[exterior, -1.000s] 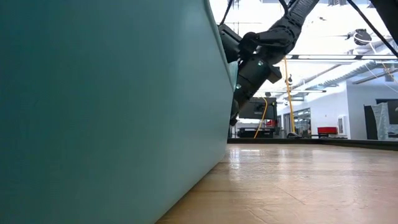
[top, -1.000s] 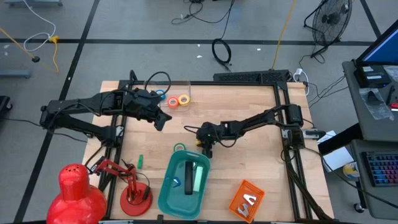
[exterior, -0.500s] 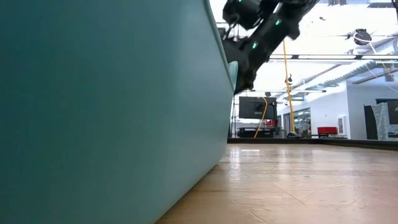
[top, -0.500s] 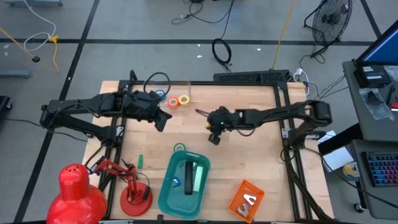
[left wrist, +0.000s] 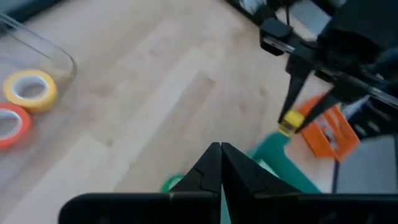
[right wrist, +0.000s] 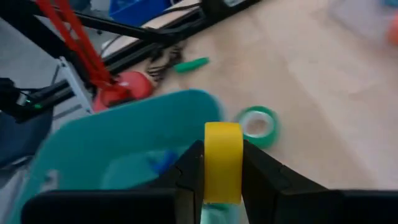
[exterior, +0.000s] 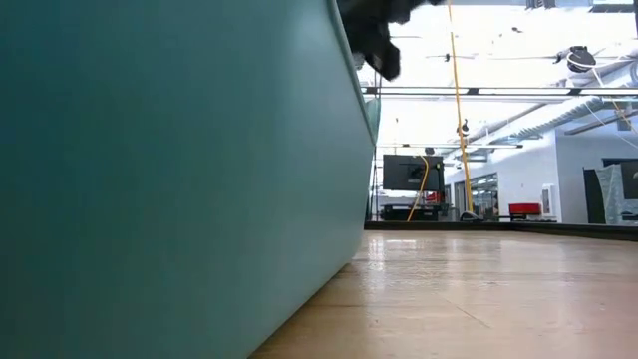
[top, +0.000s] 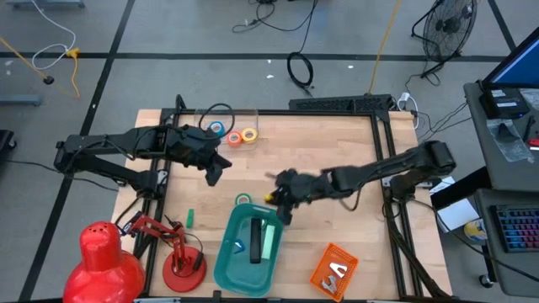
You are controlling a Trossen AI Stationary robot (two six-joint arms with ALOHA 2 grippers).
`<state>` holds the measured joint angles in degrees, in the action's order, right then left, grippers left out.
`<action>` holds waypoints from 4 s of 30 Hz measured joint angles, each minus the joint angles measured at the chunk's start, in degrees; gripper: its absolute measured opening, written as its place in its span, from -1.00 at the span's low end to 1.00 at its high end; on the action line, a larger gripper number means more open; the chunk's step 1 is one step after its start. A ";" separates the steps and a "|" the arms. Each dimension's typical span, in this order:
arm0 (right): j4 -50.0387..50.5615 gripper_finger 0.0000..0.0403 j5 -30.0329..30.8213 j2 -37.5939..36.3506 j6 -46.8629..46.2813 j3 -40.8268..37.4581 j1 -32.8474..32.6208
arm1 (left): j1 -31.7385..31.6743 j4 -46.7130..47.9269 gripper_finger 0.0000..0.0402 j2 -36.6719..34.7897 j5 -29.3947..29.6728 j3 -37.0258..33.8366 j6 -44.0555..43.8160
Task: Pick and place Stapler, Stapler remover, tape
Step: Put the yellow stapler into the green bin, then put the green stapler into the green bin
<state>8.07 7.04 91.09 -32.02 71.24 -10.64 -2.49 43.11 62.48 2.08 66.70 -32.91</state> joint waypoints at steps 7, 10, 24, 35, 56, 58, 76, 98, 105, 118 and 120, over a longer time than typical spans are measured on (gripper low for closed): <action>5.24 -0.68 1.88 14.33 -3.34 20.28 -6.59 | 2.36 3.20 -0.99 0.00 -3.07 0.01 3.03; 12.54 -0.68 1.61 20.82 -3.82 28.93 -8.31 | 3.57 3.86 -0.95 0.00 -3.09 0.02 3.19; 18.11 -0.68 -10.11 35.66 -9.31 38.74 -9.37 | 10.54 3.86 -0.94 -0.02 -0.04 0.02 2.39; 18.56 -0.68 0.61 37.22 -15.20 38.76 -7.77 | 16.33 3.74 -0.98 -0.02 3.59 0.02 -0.67; 21.92 -0.49 4.95 37.22 -17.84 38.74 -6.42 | 21.80 3.45 -0.98 -0.02 8.54 0.02 -5.15; 21.15 -0.44 4.93 37.22 -17.38 38.74 -6.40 | 21.80 3.43 -0.99 -0.02 8.58 0.02 -5.15; 13.17 -0.43 5.13 31.01 -11.85 38.65 -6.20 | 21.39 3.65 -0.95 -1.23 11.09 0.02 -8.00; 27.04 -0.44 11.46 10.64 -4.18 38.72 -7.45 | 20.62 36.99 -0.88 -2.03 2.04 0.04 -31.80; 37.07 -0.44 15.84 7.29 -0.40 38.70 -7.01 | 20.98 32.59 -0.60 -1.31 -5.93 -7.30 -43.13; 45.70 -0.44 21.49 4.05 7.91 38.74 -5.92 | 24.90 12.56 -0.11 -0.96 -12.81 -31.29 -59.33; 45.55 -0.44 21.50 4.02 9.48 38.74 -5.83 | 25.12 10.53 -0.07 -0.97 -13.11 -33.50 -60.91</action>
<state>53.62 28.53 95.11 -22.54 109.97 -16.47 22.63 53.64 61.51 -11.04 33.20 -93.82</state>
